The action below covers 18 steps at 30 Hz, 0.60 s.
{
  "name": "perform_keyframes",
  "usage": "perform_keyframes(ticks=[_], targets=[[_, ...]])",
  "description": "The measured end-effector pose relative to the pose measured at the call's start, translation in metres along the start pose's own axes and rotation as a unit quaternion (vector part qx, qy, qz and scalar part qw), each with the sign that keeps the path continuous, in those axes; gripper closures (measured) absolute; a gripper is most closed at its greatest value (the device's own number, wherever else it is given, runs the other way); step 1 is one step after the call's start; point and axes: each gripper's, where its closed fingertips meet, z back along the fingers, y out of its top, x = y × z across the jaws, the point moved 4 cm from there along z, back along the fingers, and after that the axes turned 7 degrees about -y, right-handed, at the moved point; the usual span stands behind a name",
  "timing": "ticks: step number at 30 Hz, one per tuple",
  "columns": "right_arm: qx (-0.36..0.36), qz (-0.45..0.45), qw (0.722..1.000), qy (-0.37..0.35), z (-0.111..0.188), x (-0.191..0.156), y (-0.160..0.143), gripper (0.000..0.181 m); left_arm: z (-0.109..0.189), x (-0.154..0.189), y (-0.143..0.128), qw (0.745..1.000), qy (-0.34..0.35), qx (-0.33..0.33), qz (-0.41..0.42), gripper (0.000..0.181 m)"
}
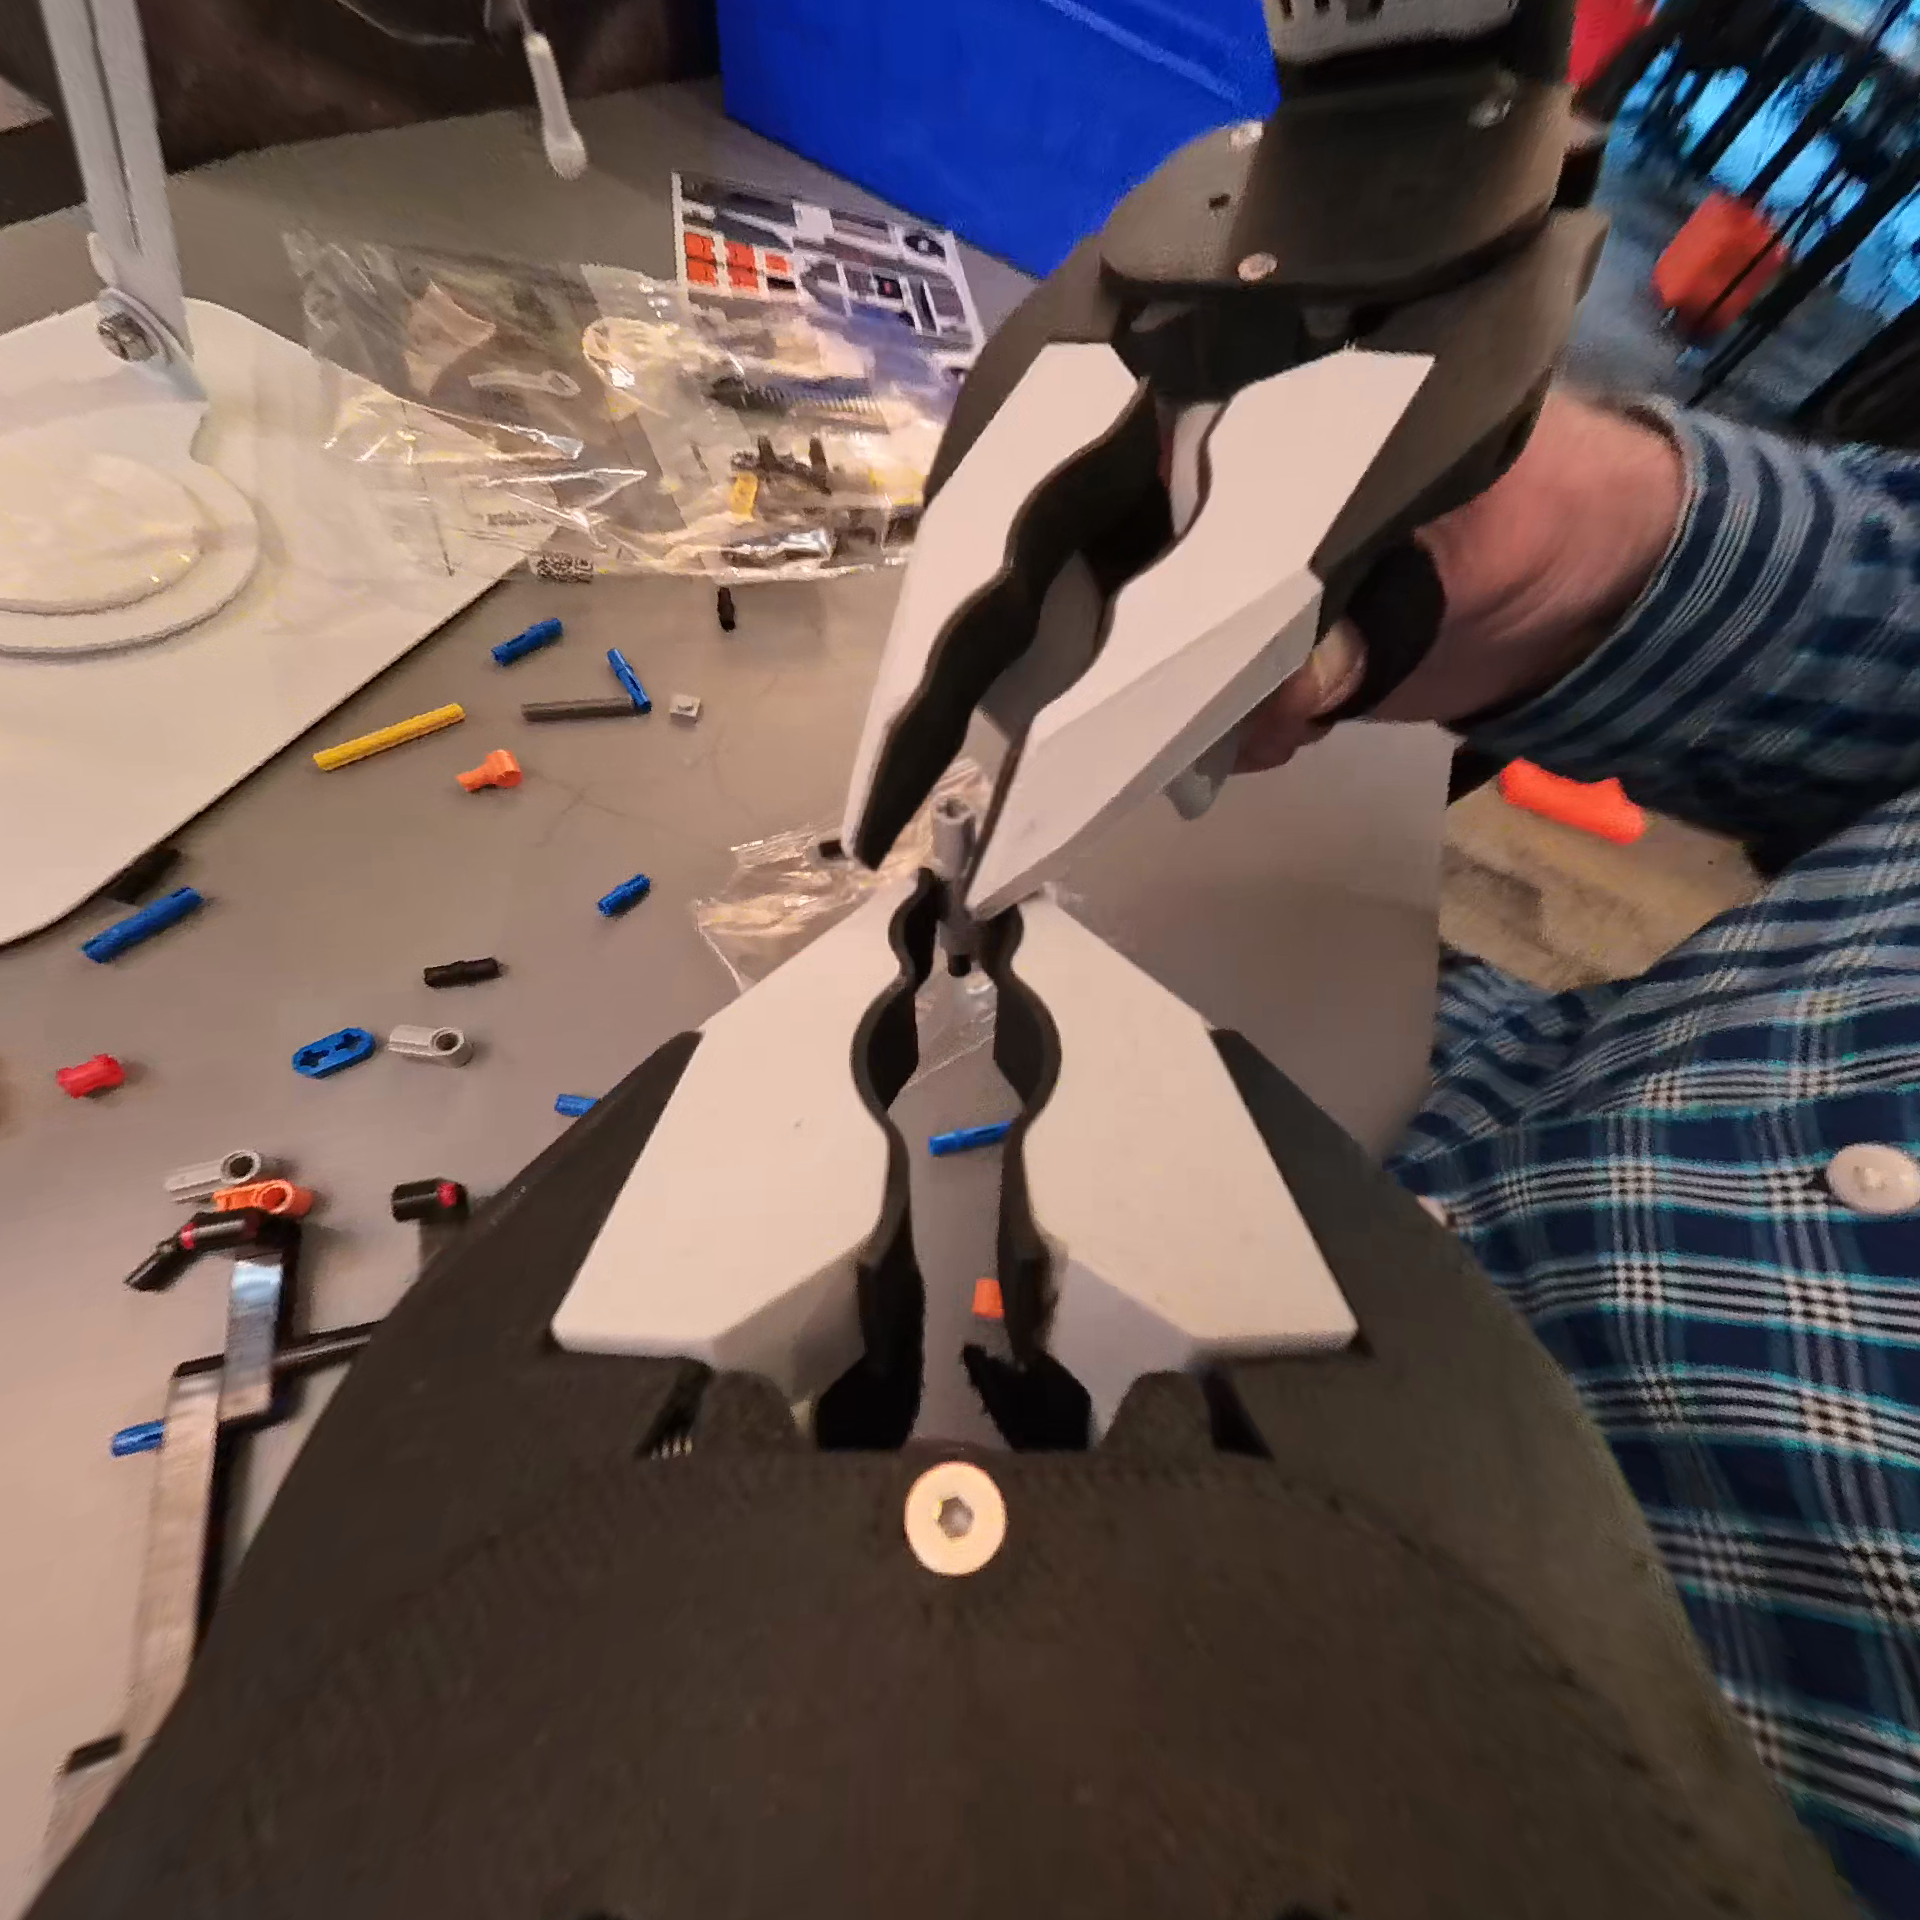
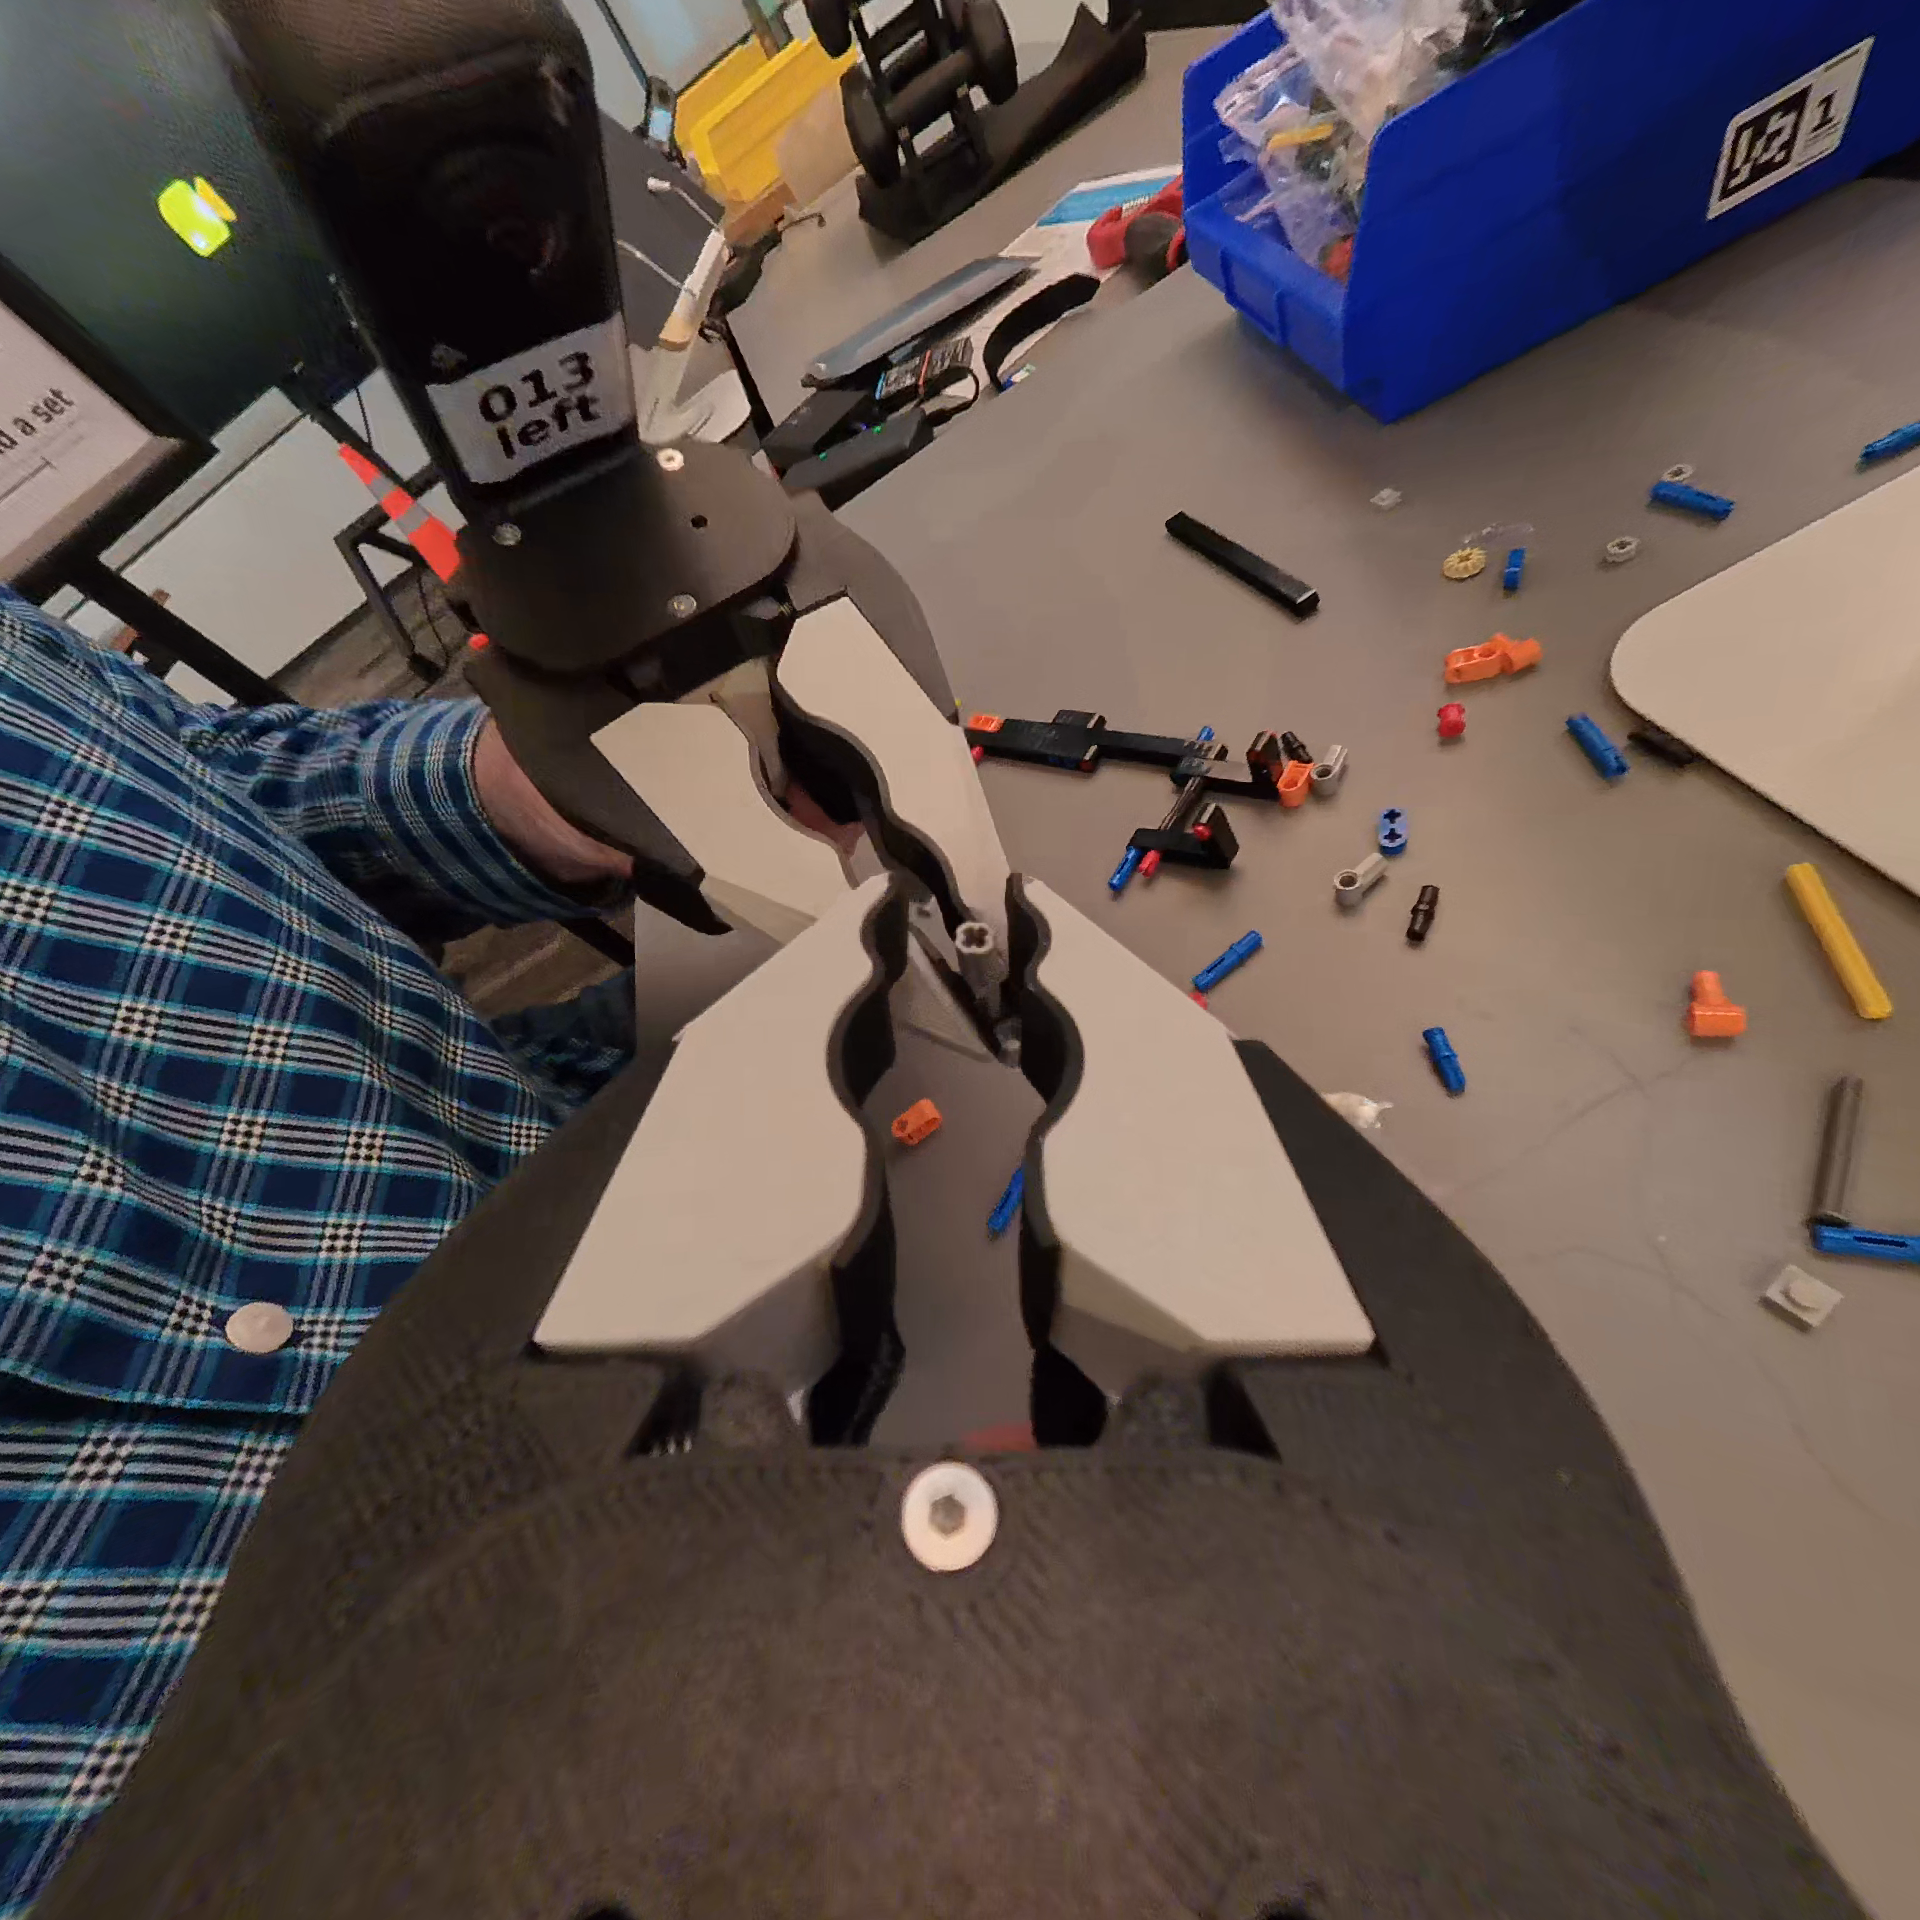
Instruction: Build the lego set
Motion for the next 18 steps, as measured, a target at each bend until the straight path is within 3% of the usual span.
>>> perform_keyframes(ticks=[1, 9, 13, 18], targets=[[0.005, -0.003, 1.000, -0.001, 0.002, 0.001, 0.002, 0.163, 0.000, -0.001, 0.002, 1.000, -0.004, 0.014, 0.012, 0.176], [0.037, -0.035, 0.998, 0.041, 0.013, 0.002, 0.007, 0.159, 0.009, -0.003, 0.015, 0.993, -0.029, 0.099, 0.064, 0.176], [0.053, -0.059, 0.994, 0.071, 0.012, 0.001, 0.006, 0.160, 0.011, -0.002, 0.016, 0.990, -0.037, 0.111, 0.075, 0.176], [0.055, -0.049, 0.996, 0.056, 0.014, 0.005, 0.006, 0.161, 0.010, -0.002, 0.016, 0.986, -0.052, 0.128, 0.093, 0.177]])
